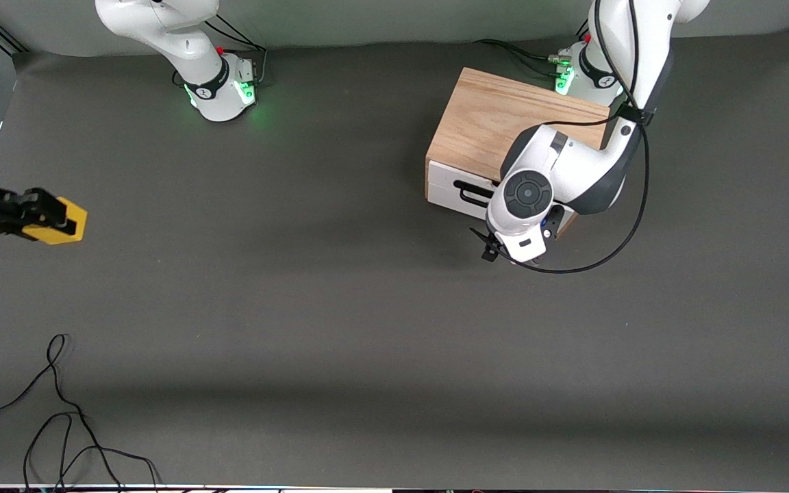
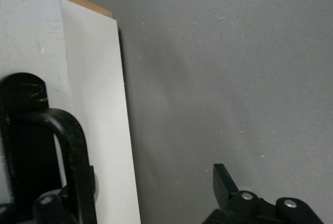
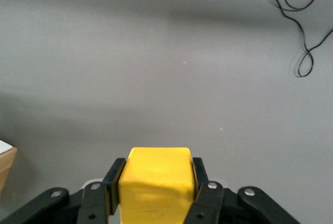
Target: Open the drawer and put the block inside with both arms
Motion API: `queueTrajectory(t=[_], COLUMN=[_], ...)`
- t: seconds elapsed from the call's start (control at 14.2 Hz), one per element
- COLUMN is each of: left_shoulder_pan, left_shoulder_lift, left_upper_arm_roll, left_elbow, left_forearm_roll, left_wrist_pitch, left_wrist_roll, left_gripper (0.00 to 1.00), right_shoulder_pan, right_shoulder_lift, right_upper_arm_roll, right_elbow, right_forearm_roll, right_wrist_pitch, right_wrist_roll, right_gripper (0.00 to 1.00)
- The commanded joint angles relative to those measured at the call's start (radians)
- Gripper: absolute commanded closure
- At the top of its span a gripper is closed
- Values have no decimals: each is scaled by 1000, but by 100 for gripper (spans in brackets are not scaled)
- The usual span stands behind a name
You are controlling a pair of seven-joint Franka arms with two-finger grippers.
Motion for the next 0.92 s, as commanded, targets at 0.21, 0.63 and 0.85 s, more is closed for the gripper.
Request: queueTrajectory(t=[0.21,0.63,0.85], left_shoulder_pan=[-8,-6,3], left_shoulder_lift=[27,45,47], left_upper_arm_roll=[12,15,16], left_elbow=[37,100,121], left_forearm_roll=[114,118,117], left_wrist_pitch=[131,111,102], left_wrist_roll=[1,3,1], left_gripper=[1,1,1], right_shoulder_pan=[81,81,81], right_shoulder_lift=[1,49,102], right_upper_arm_roll=[52,189,201], right_elbow=[12,12,4], right_forearm_roll=[19,16,13], right_wrist_pitch=[0,72,145], right_wrist_roll=[253,494,513], right_gripper=[100,100,100])
